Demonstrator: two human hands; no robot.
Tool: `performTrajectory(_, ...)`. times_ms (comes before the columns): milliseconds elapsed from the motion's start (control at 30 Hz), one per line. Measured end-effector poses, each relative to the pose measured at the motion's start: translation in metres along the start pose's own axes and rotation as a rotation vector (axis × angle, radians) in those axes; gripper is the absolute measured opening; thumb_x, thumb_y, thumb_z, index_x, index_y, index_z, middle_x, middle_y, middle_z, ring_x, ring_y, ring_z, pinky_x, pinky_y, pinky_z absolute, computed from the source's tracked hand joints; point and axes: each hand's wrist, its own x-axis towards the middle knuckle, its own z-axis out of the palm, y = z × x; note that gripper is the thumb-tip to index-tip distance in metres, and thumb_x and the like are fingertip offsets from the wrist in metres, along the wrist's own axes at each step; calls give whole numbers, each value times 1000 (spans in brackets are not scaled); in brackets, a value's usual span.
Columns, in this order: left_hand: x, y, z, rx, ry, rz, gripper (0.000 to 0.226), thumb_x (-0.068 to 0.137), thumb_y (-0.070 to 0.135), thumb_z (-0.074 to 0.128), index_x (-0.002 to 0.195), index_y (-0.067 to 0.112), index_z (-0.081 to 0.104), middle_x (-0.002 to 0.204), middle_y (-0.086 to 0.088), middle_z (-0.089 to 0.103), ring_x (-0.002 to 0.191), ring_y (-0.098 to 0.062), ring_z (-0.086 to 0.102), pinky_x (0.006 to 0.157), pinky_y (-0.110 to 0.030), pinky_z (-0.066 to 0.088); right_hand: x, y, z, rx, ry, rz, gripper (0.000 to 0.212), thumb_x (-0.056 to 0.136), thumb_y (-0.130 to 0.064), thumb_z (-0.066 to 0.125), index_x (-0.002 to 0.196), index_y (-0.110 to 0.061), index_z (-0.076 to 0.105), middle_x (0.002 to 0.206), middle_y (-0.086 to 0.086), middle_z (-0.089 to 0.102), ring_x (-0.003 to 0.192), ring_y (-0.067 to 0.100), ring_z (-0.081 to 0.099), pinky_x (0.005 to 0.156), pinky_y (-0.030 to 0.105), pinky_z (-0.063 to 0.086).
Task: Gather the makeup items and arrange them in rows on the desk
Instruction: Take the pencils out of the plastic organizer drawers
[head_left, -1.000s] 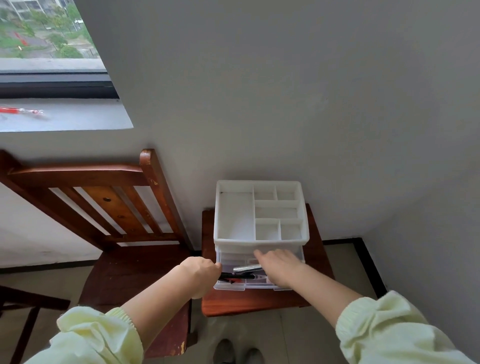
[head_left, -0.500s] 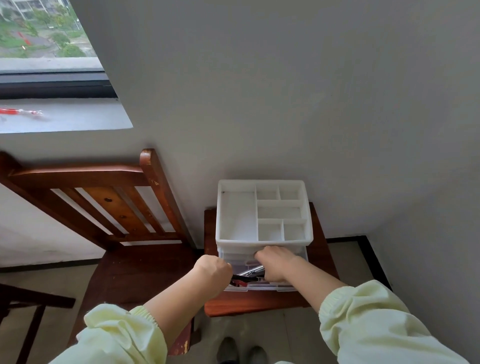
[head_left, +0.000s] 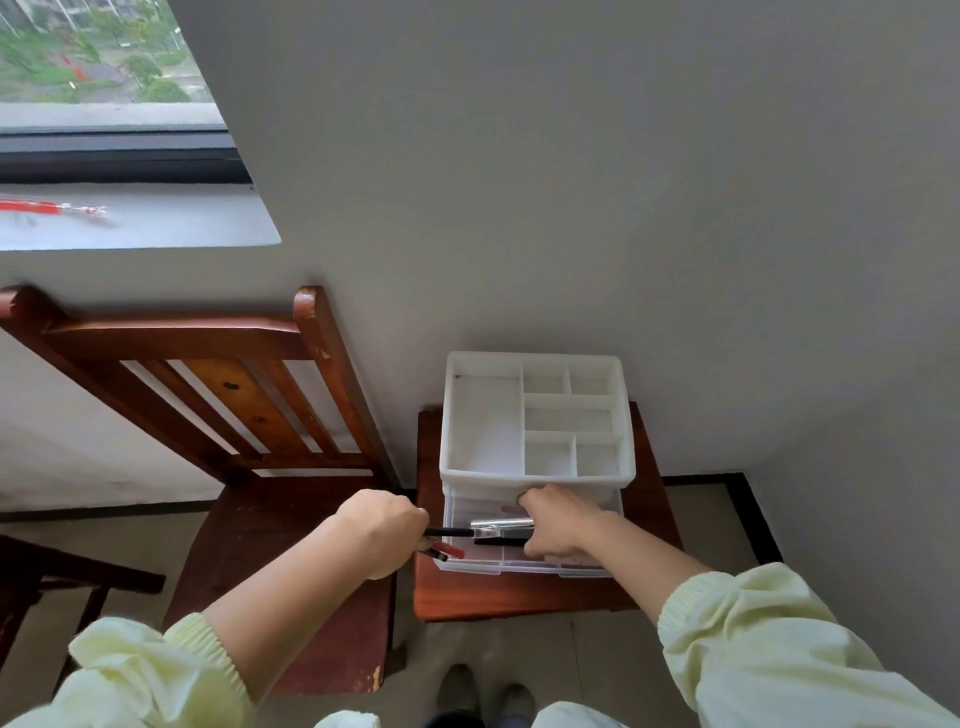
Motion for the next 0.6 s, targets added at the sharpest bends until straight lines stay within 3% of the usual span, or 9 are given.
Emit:
performTrajectory(167, -6, -11, 1, -165, -55, -56, 36, 103, 40, 38, 118, 13, 55, 109, -6, 63, 97, -26, 62, 72, -33, 44, 2, -9, 5, -29, 31, 17, 14, 79, -17, 64, 82, -13, 51, 81, 2, 53, 74, 21, 52, 54, 27, 37)
performTrajectory(233, -11, -13, 0, -268, -78, -71, 37, 102, 41, 38, 116, 12, 57, 103, -6, 63, 91, -25, 61, 70, -32, 43, 2, -11, 6, -59, 71, 17, 10, 80, -17, 62, 85, -13, 55, 83, 3, 56, 76, 22, 55, 58, 28, 39)
performTrajectory(400, -21, -20, 0, -674, -55, -20, 38, 100, 48, 37, 88, 19, 58, 79, 1, 57, 69, -17, 52, 65, -29, 41, 2, -14, 8, -221, 185, -37, 32, 88, -27, 55, 115, -10, 58, 114, 12, 65, 103, 31, 62, 83, 36, 47)
performTrajectory(500, -22, -20, 13, -921, 38, 43, 41, 98, 52, 38, 81, 19, 55, 71, 3, 50, 62, -15, 44, 62, -29, 38, -3, -13, 7, -353, 178, -72, 31, 90, -29, 55, 113, -8, 61, 114, 14, 66, 105, 31, 62, 82, 36, 46)
performTrajectory(600, -15, -8, 33, -1324, 111, 118, 40, 97, 52, 41, 81, 16, 50, 63, 6, 42, 54, -11, 35, 52, -24, 33, -16, -4, 1, -336, 158, -67, 26, 90, -30, 57, 105, -10, 65, 108, 12, 67, 100, 30, 62, 76, 34, 44)
